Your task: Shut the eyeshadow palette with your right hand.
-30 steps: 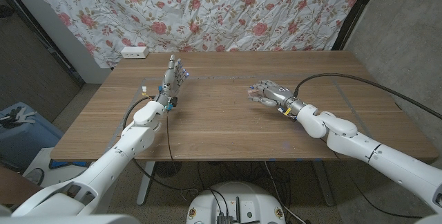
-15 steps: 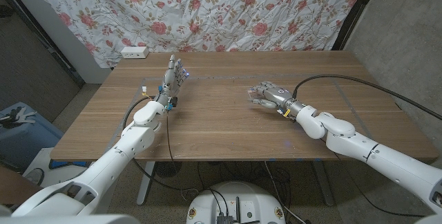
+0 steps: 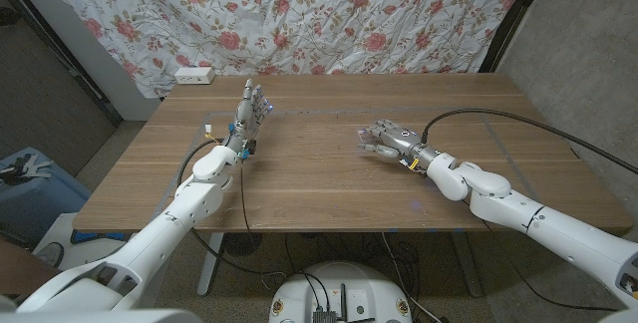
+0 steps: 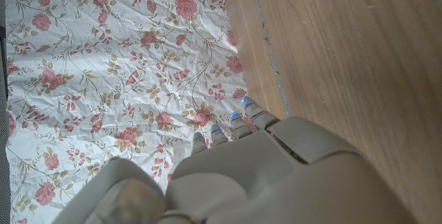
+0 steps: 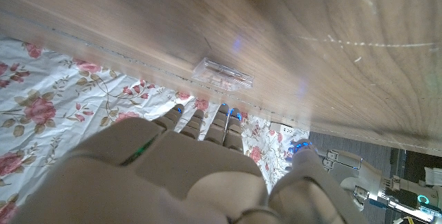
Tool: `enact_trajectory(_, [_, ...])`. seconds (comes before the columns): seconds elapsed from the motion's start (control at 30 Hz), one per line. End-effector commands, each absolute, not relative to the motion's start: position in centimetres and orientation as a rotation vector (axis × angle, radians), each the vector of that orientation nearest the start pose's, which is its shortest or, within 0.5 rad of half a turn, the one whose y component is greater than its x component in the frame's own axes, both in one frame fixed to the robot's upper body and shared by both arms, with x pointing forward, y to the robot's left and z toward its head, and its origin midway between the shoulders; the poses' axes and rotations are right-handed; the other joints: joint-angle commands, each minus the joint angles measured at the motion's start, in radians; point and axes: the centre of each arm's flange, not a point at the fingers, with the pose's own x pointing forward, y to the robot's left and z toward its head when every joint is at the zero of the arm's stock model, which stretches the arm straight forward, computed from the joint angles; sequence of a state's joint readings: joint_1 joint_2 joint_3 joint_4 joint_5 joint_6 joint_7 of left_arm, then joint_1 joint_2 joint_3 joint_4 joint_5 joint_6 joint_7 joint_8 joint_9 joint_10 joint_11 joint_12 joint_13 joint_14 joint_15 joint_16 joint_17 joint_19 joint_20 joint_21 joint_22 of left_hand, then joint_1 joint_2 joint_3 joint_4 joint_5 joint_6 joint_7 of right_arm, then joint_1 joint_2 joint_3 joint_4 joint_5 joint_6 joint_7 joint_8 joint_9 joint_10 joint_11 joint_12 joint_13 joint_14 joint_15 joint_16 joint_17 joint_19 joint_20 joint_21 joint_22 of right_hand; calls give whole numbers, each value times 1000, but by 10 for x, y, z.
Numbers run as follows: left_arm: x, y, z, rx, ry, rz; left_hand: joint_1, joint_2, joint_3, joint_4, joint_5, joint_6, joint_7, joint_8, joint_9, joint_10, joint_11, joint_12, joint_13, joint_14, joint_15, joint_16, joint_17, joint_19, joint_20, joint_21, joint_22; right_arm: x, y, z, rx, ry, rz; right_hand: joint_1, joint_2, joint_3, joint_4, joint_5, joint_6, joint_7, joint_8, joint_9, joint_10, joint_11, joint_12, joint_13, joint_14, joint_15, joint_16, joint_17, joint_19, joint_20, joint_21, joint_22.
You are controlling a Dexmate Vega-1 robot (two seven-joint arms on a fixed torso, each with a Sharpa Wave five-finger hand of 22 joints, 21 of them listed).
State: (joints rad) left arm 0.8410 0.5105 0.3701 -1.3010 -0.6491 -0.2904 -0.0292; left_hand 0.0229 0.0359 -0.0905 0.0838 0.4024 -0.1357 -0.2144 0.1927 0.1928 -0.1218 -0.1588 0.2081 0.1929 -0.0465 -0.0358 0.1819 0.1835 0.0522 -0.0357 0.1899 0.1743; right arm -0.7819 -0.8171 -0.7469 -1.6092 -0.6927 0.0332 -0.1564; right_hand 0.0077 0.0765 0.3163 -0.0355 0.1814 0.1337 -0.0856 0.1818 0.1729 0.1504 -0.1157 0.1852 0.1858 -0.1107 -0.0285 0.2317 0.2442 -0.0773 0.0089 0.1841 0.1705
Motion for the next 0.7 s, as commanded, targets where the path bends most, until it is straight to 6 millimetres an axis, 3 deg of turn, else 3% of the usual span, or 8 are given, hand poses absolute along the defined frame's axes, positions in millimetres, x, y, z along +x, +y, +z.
enact_trajectory(0.03, [653, 290, -28, -41, -594, -206, -2, -3, 3, -2, 0, -3, -6, 6, 3, 2, -6, 5, 3, -10, -70, 7, 3, 9, -10, 7, 4, 617, -207, -73, -1600, -720, 136, -18, 36, -4, 16, 1, 11, 9, 8, 3, 10, 8, 7, 2, 4, -4, 10, 6, 9, -8, 7, 1])
enact_trajectory(0.7, [653, 290, -28, -41, -594, -206, -2, -3, 4, -1, 0, -3, -6, 6, 3, 1, -7, 5, 3, -9, -71, 8, 3, 8, -9, 6, 4, 616, -207, -76, -1616, -714, 129, -26, 38, -20, 58, 6, 36, 7, 14, 4, 35, 15, 13, 1, 15, -3, 18, 10, 12, -11, 8, 1])
